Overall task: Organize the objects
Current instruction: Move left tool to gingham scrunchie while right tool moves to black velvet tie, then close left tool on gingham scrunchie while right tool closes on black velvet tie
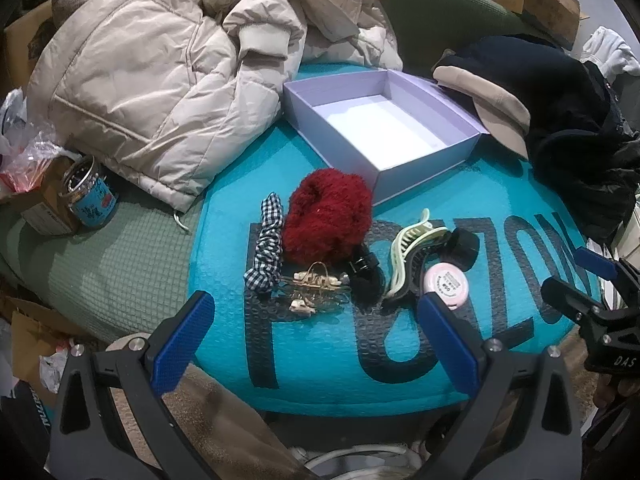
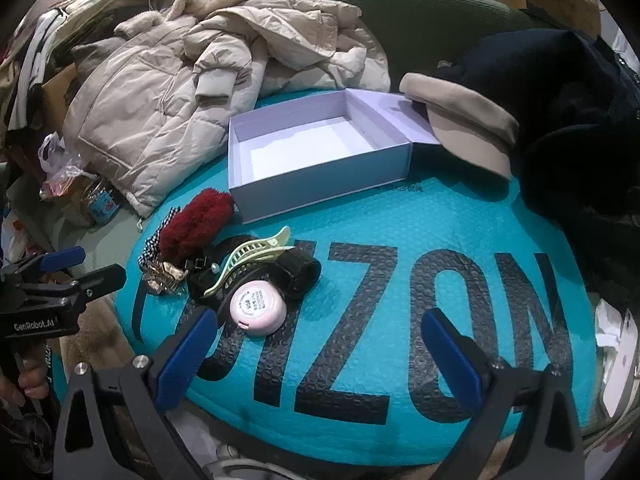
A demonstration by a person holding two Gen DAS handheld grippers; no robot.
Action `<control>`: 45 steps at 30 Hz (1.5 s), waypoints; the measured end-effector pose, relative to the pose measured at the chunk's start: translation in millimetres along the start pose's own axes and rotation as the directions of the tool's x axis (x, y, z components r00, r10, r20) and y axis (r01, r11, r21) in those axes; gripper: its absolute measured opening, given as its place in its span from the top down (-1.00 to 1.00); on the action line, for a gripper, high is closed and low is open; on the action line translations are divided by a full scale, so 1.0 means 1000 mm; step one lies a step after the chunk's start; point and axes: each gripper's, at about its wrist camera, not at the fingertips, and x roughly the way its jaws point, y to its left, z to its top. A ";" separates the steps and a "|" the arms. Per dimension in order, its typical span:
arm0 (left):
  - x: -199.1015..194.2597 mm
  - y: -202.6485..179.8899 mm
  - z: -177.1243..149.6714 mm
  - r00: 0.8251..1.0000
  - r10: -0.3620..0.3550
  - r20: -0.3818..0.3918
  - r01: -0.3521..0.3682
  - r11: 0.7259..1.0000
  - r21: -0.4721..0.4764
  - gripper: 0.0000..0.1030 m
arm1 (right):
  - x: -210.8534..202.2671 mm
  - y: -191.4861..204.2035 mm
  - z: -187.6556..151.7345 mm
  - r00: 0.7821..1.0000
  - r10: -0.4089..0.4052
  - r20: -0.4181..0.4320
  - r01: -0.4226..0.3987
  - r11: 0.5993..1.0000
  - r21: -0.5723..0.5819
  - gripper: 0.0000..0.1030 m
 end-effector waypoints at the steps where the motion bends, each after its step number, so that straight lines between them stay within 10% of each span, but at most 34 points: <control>1: 0.002 0.002 0.000 1.000 0.001 -0.003 -0.001 1.000 -0.002 -0.97 | 0.002 0.000 0.000 1.000 0.001 -0.003 -0.001 1.000 -0.003 -0.98; 38: 0.102 0.075 0.020 0.990 0.084 -0.117 -0.099 0.987 -0.124 -0.64 | 0.094 0.007 0.022 0.995 0.069 -0.074 -0.071 0.997 -0.020 -0.51; 45: 0.118 0.082 0.020 0.987 0.084 -0.135 -0.101 0.986 -0.129 -0.51 | 0.104 0.011 0.024 0.994 0.072 -0.088 -0.076 0.996 -0.047 -0.05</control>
